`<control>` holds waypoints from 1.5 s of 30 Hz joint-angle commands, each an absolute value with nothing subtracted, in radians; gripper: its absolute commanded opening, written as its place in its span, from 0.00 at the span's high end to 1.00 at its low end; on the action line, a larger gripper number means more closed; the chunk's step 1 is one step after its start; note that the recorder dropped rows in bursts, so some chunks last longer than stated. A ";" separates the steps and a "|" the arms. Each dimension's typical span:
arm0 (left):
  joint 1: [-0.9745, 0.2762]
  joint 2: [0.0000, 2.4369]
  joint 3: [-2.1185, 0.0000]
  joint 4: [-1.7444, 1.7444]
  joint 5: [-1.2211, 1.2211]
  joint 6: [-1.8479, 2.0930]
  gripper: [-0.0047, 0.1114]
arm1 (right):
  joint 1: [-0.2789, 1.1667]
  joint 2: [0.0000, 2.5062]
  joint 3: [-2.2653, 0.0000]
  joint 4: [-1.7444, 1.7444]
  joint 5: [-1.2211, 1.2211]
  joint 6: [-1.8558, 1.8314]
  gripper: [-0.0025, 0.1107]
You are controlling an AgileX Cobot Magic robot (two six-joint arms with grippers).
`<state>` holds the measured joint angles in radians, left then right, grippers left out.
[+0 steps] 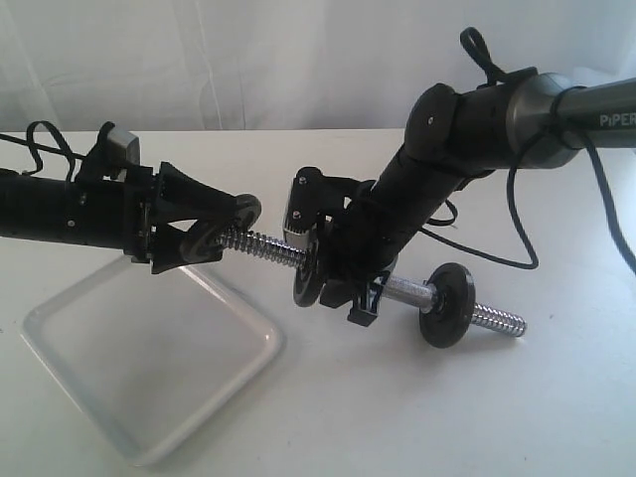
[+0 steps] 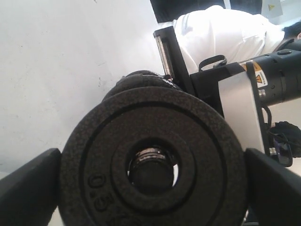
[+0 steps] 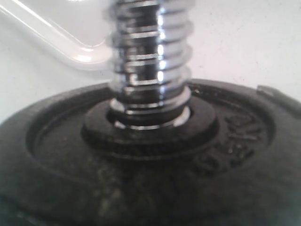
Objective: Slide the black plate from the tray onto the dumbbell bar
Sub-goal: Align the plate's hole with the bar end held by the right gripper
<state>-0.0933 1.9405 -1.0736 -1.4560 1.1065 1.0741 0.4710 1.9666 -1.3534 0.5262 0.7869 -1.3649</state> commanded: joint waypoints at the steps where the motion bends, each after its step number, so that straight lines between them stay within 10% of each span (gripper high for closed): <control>1: -0.102 1.925 -1.078 -1.555 1.221 1.107 0.96 | 0.468 1.912 -1.372 0.602 0.704 -1.345 0.98; 45: -0.095 1.901 -1.075 -1.650 1.221 1.237 0.96 | 0.468 1.912 -1.372 0.636 0.575 -1.251 0.98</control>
